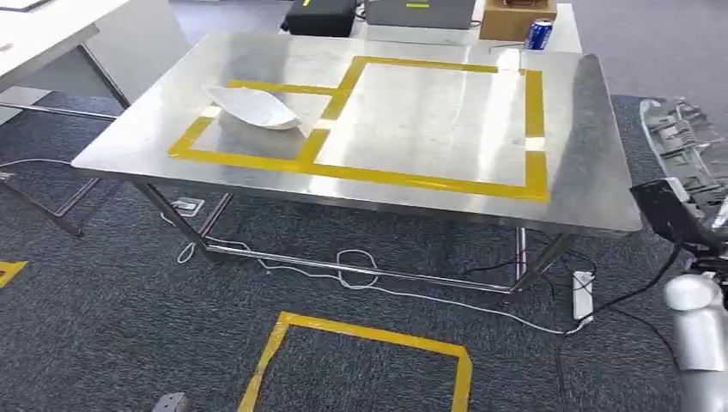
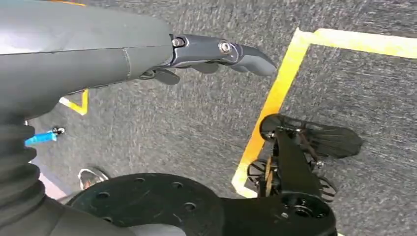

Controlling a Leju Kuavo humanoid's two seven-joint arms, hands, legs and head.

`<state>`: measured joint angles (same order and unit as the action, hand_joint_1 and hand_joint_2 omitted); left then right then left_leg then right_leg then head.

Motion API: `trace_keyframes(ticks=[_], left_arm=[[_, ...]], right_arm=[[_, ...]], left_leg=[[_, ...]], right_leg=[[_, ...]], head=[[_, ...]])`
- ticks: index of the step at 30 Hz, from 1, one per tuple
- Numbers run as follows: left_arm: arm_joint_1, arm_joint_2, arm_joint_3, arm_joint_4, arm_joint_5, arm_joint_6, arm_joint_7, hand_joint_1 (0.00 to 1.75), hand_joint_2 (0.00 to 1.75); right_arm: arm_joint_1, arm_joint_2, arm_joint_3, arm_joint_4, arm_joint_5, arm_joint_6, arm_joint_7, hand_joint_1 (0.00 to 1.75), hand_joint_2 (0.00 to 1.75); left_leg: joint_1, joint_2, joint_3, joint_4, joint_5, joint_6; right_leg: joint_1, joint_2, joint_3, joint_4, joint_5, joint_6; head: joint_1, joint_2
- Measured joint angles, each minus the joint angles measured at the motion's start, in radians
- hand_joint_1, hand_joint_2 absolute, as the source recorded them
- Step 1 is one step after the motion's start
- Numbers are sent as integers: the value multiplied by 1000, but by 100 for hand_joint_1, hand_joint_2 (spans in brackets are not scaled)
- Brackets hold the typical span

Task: Take the parts from the cabinet and place them on the table.

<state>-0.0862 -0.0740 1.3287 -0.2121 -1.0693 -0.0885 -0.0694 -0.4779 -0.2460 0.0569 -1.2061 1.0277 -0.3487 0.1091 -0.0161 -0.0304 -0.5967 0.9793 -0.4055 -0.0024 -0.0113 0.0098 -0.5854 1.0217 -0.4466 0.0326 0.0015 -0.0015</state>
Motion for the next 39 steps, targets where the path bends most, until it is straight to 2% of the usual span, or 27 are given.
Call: trace_keyframes(ticks=[4, 7, 16, 20, 25, 29, 39], left_arm=[[1, 4, -5, 0, -4, -21, -12, 0, 175], [0, 5, -5, 0, -6, -35, -18, 0, 175], [-2, 11, -9, 0, -20, -74, -16, 0, 175], [-3, 13, -11, 0, -21, -77, -17, 0, 175], [-3, 13, -11, 0, -21, -80, -19, 0, 175], [-3, 13, -11, 0, -19, -83, -19, 0, 175], [-2, 13, -9, 0, -6, -80, -9, 0, 175]], right_arm=[[-82, 4, 66, 76, 31, 16, 14, 175, 175], [-160, 23, 116, 143, 49, 60, 23, 175, 175], [-352, 135, 320, 336, 158, 161, 8, 175, 175], [-406, 201, 393, 397, 153, 202, -7, 175, 175], [-447, 276, 434, 455, 123, 206, -11, 175, 175], [-474, 311, 458, 492, 119, 205, -11, 175, 175], [-480, 333, 478, 540, 89, 193, -16, 175, 175]], left_leg=[[0, -1, -4, 0, 1, -1], [0, 0, -5, 0, 1, -1], [1, 0, -7, 0, 3, -2], [1, 0, -7, 0, 3, -2], [1, 0, -8, 0, 3, -2], [1, 0, -8, 0, 3, -2], [1, 0, -9, 1, 3, -2]], right_leg=[[0, -2, -2, 0, 1, 0], [0, 1, -4, 0, 2, 0], [1, 0, -7, 0, 3, 1], [1, 0, -7, 0, 3, 1], [1, 0, -8, 0, 3, 1], [1, 0, -8, 0, 3, 1], [1, 0, -8, 0, 4, 0]], head=[[0, 0], [0, 0], [0, 0], [0, 0], [0, 0], [0, 0], [0, 0]])
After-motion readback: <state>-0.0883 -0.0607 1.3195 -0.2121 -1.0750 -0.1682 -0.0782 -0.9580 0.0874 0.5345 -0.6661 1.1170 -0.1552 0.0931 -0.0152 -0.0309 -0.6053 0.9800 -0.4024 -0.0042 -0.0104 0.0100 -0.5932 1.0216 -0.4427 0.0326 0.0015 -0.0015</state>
